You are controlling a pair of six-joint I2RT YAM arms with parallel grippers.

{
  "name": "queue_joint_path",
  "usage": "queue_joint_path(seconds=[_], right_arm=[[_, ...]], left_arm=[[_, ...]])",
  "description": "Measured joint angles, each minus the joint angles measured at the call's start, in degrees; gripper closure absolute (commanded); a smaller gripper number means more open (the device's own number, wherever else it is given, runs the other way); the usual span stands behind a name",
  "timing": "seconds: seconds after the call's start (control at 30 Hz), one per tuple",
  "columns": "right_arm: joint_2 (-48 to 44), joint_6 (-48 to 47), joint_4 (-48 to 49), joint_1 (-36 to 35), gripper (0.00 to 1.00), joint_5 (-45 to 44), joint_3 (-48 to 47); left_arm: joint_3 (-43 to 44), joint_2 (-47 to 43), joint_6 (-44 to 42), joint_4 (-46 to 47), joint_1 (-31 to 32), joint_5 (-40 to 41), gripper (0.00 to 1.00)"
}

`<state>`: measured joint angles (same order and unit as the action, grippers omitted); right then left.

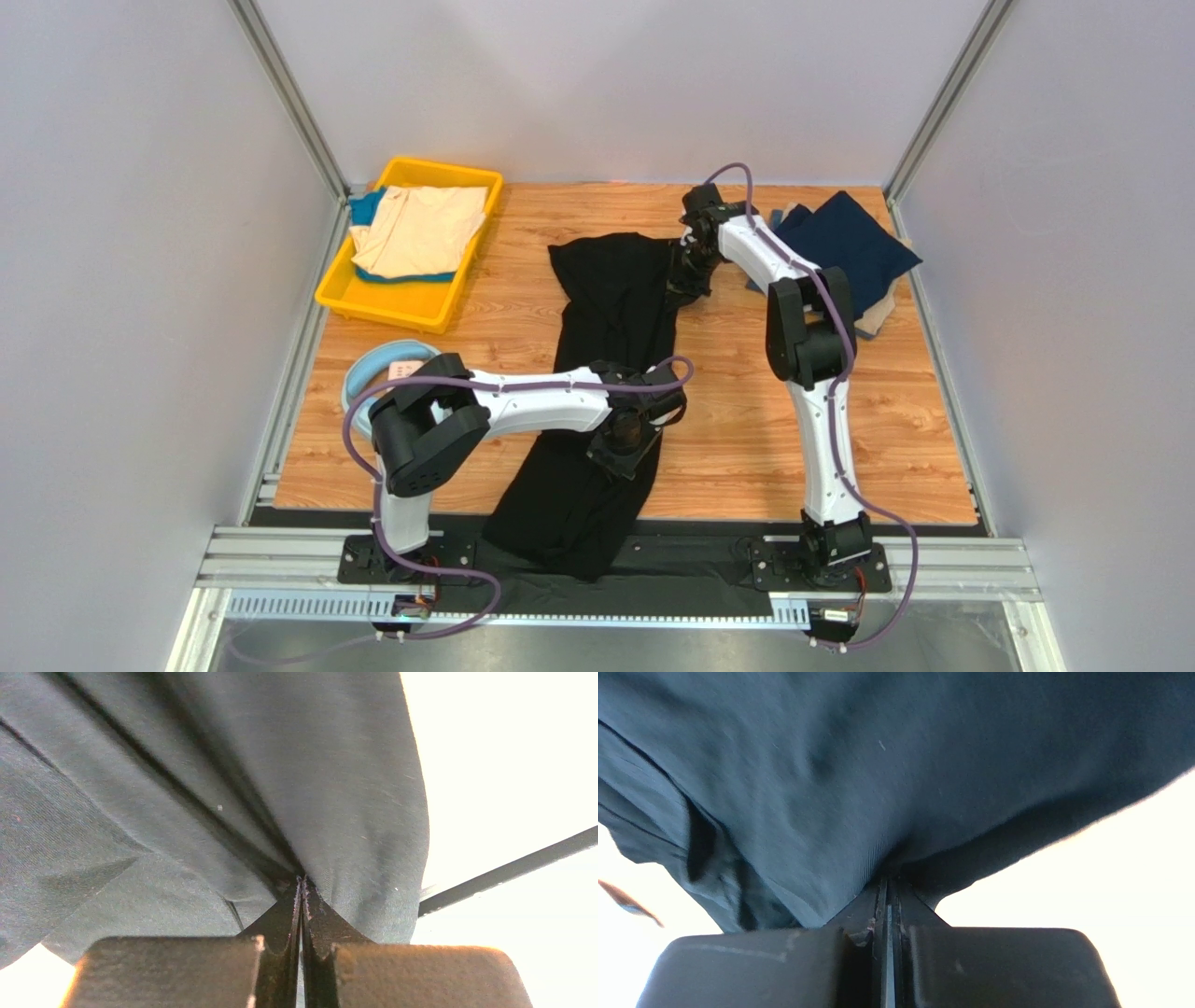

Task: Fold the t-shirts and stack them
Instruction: Rotate the tshirt 90 degrees

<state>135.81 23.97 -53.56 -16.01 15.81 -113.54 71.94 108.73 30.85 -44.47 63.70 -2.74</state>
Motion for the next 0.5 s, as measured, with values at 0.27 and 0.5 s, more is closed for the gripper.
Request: queue_joint_path(seconds=[0.27,0.5], right_arm=[[9.2,0.2,-6.4,0.2,1.00,3.7,-15.9],[11.9,0.6,-5.6,4.0,0.97,5.3,-20.6]], left_arm=[[5.5,3.9,1.2,0.0,0.6,0.2,1.00],[22.6,14.6,0.9,-5.6,0.7,3.7,1.00]])
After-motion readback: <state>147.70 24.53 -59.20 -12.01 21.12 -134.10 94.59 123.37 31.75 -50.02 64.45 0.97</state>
